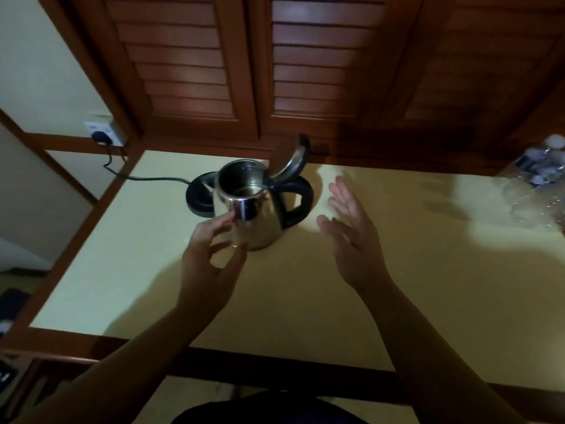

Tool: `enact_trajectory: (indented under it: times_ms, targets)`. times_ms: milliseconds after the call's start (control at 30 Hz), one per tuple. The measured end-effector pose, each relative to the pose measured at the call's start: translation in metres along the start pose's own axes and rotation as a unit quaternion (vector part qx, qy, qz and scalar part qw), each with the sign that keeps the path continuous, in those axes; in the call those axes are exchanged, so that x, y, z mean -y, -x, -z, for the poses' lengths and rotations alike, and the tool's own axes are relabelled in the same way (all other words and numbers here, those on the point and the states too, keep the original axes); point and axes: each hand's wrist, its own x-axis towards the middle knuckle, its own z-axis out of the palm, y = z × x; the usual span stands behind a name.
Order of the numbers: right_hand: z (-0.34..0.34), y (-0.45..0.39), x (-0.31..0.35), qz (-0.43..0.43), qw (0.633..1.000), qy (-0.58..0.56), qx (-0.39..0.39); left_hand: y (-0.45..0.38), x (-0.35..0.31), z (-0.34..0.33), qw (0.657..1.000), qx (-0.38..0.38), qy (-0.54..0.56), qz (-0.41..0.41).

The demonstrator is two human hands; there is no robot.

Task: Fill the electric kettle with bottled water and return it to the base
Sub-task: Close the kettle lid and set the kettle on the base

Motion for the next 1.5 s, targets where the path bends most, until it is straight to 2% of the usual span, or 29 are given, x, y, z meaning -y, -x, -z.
enact_trajectory:
  times_ms: [67, 133, 300, 367, 467, 533, 667, 833, 967, 1100, 1200, 1267, 1333, 1400, 1500]
  targets:
    - [-0.019, -0.003, 0.012, 0.025, 0.999, 0.016, -0.015, -0.007, 0.024, 0.015, 0.998, -0.002, -0.038, -0.045]
    - [-0.038, -0.011, 0.023, 0.058, 0.997, 0.044, -0.035, -0.011, 0.043, 0.022, 0.998, 0.006, -0.045, -0.054]
    - [-0.079, -0.035, 0.045, 0.104, 0.986, 0.094, -0.086, -0.030, 0.060, 0.027, 0.994, 0.069, 0.054, 0.068]
    - [-0.090, -0.042, 0.048, 0.134, 0.979, 0.135, -0.075, -0.038, 0.066, 0.026, 0.991, 0.086, 0.079, 0.069]
    - [-0.106, -0.051, 0.051, 0.176, 0.950, 0.256, -0.035, -0.046, 0.076, 0.024, 0.990, 0.103, 0.087, 0.046]
    - [-0.115, -0.051, 0.052, 0.182, 0.931, 0.316, -0.007, -0.048, 0.081, 0.023, 0.988, 0.115, 0.098, 0.043]
    - [-0.123, -0.050, 0.048, 0.153, 0.921, 0.359, 0.022, -0.049, 0.085, 0.026, 0.981, 0.132, 0.136, 0.045]
    - [-0.131, -0.045, 0.039, 0.182, 0.885, 0.428, -0.013, -0.054, 0.087, 0.031, 0.979, 0.139, 0.142, 0.056]
    - [-0.139, -0.045, 0.036, 0.193, 0.880, 0.430, -0.061, -0.059, 0.082, 0.032, 0.976, 0.143, 0.153, 0.059]
    - [-0.140, -0.044, 0.040, 0.189, 0.870, 0.451, -0.053, -0.061, 0.080, 0.028, 0.977, 0.138, 0.154, 0.051]
    - [-0.133, -0.044, 0.041, 0.168, 0.881, 0.443, -0.004, -0.062, 0.080, 0.026, 0.979, 0.131, 0.150, 0.049]
    - [-0.122, -0.044, 0.040, 0.159, 0.907, 0.389, 0.012, -0.063, 0.079, 0.027, 0.980, 0.128, 0.144, 0.047]
    - [-0.108, -0.042, 0.034, 0.171, 0.932, 0.316, -0.042, -0.064, 0.076, 0.029, 0.980, 0.130, 0.142, 0.052]
    - [-0.091, -0.041, 0.022, 0.182, 0.935, 0.279, -0.122, -0.066, 0.074, 0.030, 0.979, 0.128, 0.147, 0.065]
    - [-0.070, -0.041, 0.000, 0.115, 0.958, 0.219, -0.144, -0.071, 0.073, 0.030, 0.979, 0.129, 0.147, 0.064]
